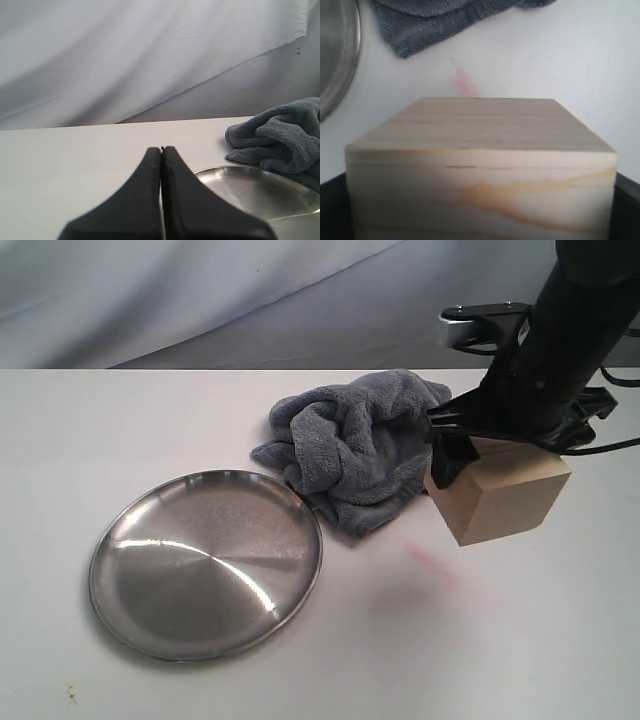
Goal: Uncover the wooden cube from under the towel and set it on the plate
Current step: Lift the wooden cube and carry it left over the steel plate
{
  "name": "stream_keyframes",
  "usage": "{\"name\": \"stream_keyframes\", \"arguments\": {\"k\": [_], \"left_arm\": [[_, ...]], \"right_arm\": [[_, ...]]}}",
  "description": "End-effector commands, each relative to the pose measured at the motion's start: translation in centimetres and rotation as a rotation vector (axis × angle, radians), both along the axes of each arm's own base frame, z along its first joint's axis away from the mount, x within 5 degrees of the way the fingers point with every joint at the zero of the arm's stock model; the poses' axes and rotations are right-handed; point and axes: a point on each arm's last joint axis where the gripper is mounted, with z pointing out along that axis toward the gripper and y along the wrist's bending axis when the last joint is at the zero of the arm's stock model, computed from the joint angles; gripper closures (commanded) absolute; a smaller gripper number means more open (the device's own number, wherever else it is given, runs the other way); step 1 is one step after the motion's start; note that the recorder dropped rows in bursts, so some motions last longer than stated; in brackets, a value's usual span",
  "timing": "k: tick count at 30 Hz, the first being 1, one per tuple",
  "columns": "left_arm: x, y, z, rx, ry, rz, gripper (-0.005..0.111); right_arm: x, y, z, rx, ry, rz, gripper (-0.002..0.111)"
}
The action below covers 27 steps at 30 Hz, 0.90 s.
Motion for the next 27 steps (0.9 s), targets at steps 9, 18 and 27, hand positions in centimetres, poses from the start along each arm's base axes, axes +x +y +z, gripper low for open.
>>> {"name": "stream_keyframes", "arguments": {"k": [9, 18, 27], "left_arm": [[0.0, 0.0, -0.1, -0.005, -0.002, -0.005, 0.107], [0.0, 0.0, -0.1, -0.005, -0.002, -0.005, 0.107], [0.0, 0.0, -0.1, -0.005, -0.002, -0.005, 0.107]], "right_arm": [[-3.7, 6.9, 1.3, 0.144, -0.122, 0.106, 0.108], [-5.7, 12.3, -0.1, 0.279, -0.156, 0.158, 0.108], [-5.0, 15.4, -3.9, 0.338, -0.078, 0.116, 0.108]]}}
